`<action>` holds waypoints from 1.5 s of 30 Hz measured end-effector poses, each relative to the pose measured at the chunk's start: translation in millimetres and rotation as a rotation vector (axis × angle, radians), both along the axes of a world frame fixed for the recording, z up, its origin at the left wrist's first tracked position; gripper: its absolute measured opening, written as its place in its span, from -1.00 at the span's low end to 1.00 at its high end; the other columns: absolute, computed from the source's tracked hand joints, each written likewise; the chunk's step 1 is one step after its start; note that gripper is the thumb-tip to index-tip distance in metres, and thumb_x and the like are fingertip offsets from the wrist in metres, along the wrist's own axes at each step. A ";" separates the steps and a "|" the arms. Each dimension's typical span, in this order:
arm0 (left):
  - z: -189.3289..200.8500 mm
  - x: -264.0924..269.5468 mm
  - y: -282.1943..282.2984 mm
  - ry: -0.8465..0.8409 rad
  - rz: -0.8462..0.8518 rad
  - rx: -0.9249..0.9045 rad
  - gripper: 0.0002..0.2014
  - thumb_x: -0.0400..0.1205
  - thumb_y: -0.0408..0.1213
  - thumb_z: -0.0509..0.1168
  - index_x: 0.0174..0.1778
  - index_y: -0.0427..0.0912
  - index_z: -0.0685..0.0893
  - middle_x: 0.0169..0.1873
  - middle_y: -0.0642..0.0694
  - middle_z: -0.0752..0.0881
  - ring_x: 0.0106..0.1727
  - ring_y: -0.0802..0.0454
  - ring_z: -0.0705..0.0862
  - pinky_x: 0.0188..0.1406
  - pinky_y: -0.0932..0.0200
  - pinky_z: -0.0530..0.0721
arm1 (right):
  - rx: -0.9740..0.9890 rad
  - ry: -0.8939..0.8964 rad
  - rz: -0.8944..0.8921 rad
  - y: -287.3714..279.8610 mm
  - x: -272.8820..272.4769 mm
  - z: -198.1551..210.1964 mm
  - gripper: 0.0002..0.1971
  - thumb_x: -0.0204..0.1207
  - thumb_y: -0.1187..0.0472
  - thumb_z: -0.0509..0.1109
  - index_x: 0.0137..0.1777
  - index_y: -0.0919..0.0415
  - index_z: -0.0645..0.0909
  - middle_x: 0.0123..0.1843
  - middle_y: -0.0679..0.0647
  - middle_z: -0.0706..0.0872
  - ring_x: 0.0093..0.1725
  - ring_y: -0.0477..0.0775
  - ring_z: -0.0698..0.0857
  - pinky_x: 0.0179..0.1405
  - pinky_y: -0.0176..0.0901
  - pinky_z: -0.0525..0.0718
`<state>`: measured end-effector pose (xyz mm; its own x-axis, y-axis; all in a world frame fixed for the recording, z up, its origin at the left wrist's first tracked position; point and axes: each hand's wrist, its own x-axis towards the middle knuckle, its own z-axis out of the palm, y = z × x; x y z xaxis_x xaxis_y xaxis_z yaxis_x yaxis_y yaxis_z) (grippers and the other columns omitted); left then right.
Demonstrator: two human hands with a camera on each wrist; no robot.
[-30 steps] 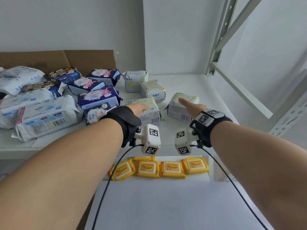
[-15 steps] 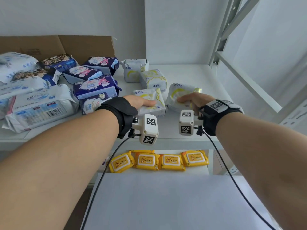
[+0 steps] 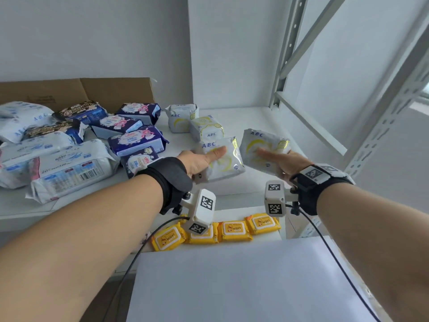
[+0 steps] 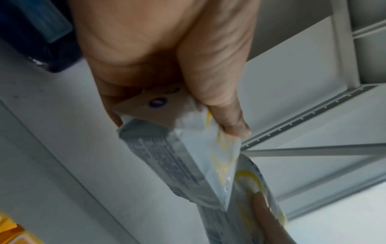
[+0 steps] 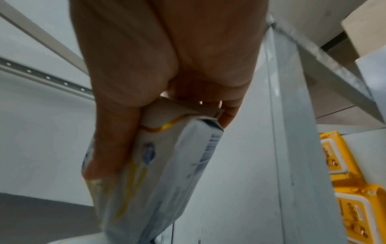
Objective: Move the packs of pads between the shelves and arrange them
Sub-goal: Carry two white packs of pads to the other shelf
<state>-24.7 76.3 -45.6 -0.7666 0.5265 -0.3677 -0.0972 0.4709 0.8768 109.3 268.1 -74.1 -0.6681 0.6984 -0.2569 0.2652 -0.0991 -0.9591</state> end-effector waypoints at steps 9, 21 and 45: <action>28.4 68.9 31.1 -0.057 -0.173 0.015 -0.32 0.24 0.21 0.55 0.11 -0.21 0.67 -0.24 -0.05 0.71 -0.36 0.09 0.68 -0.37 0.33 0.67 | -0.040 -0.041 -0.187 11.7 118.4 37.1 -0.20 -0.27 -0.10 0.73 0.05 0.17 0.65 -0.03 0.17 0.57 -0.08 0.19 0.52 0.05 -0.01 0.46; -65.2 228.7 179.7 -0.112 -0.394 -0.204 -0.22 0.12 0.10 0.66 0.15 -0.28 0.64 0.02 -0.19 0.77 -0.03 -0.14 0.77 0.02 -0.01 0.76 | 0.044 -0.246 -0.289 130.8 286.1 -7.3 -0.73 0.27 0.40 0.54 -0.03 0.19 0.69 -0.09 0.22 0.79 -0.20 0.17 0.74 -0.17 -0.07 0.73; -285.9 336.9 347.9 0.168 -0.422 -0.337 -0.28 0.36 -0.32 0.58 0.41 -0.11 0.41 0.21 -0.07 0.67 0.15 -0.02 0.62 0.10 0.22 0.52 | 0.173 -0.882 0.164 209.2 362.3 -248.0 -0.25 0.24 0.51 0.52 0.40 0.07 0.37 0.19 0.13 0.64 0.18 0.16 0.63 0.22 0.03 0.64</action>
<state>312.2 424.2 -331.5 -0.5773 0.6747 -0.4600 0.2880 0.6953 0.6584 471.6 477.3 -322.2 -0.3735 0.6884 -0.6218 0.9071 0.1310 -0.3999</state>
